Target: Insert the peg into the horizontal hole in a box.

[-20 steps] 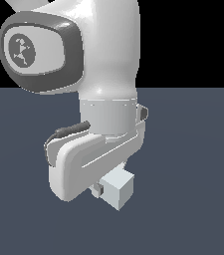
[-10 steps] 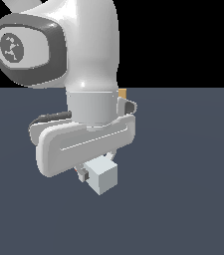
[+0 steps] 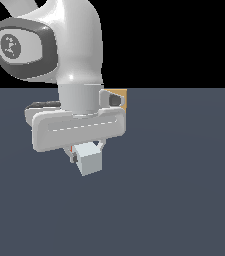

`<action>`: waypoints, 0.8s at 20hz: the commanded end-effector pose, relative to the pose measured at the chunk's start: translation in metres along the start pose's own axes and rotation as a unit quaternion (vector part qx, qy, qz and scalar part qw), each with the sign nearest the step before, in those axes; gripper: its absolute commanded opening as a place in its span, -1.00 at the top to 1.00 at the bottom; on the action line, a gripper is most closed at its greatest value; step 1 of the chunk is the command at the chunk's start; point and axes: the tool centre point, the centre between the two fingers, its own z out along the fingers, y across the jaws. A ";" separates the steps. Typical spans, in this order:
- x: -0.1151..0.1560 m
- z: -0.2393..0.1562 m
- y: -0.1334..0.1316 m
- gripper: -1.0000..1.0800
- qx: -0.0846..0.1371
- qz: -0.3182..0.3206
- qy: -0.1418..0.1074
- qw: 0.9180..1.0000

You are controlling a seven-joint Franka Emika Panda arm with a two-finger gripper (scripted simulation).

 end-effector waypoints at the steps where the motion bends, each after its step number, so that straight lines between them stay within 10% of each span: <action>1: 0.012 -0.004 0.001 1.00 -0.002 0.027 -0.001 1.000; 16: 0.080 -0.020 0.016 1.00 -0.002 0.172 -0.001 0.985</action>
